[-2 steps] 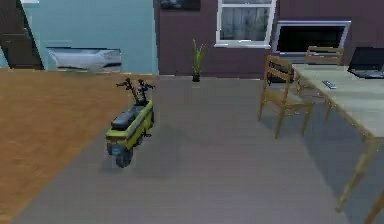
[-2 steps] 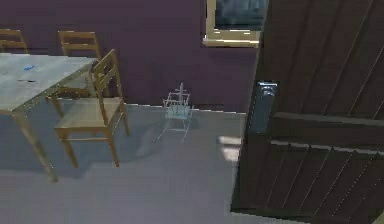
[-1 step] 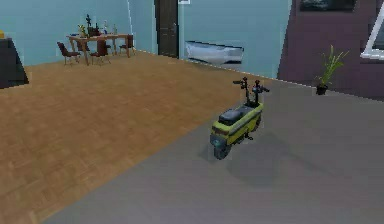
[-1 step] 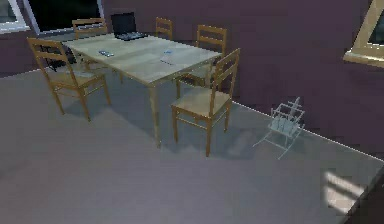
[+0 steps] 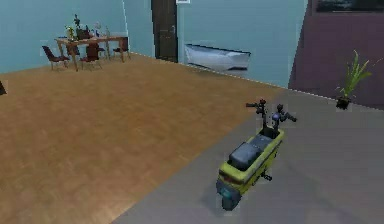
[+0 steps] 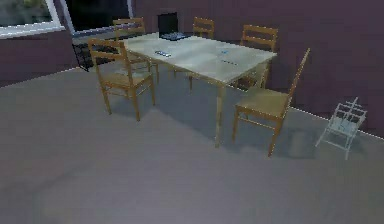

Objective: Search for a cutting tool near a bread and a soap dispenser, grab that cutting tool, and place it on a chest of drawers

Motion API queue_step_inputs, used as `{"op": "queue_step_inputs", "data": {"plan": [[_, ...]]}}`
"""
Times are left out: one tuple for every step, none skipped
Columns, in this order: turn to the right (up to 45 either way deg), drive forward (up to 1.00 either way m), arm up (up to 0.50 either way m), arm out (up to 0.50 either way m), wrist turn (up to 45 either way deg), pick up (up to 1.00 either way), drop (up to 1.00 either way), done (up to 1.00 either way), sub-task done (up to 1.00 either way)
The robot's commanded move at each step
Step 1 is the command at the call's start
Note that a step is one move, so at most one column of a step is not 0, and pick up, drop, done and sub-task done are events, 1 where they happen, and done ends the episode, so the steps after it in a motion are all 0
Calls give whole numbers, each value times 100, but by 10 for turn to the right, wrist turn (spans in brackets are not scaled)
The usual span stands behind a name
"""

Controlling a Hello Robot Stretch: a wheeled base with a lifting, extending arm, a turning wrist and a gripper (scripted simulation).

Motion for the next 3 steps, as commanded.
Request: {"op": "queue_step_inputs", "data": {"plan": [[-450,0,0,0,0,0,0,0,0],[0,75,0,0,0,0,0,0,0],[-90,0,0,0,0,0,0,0,0]]}}
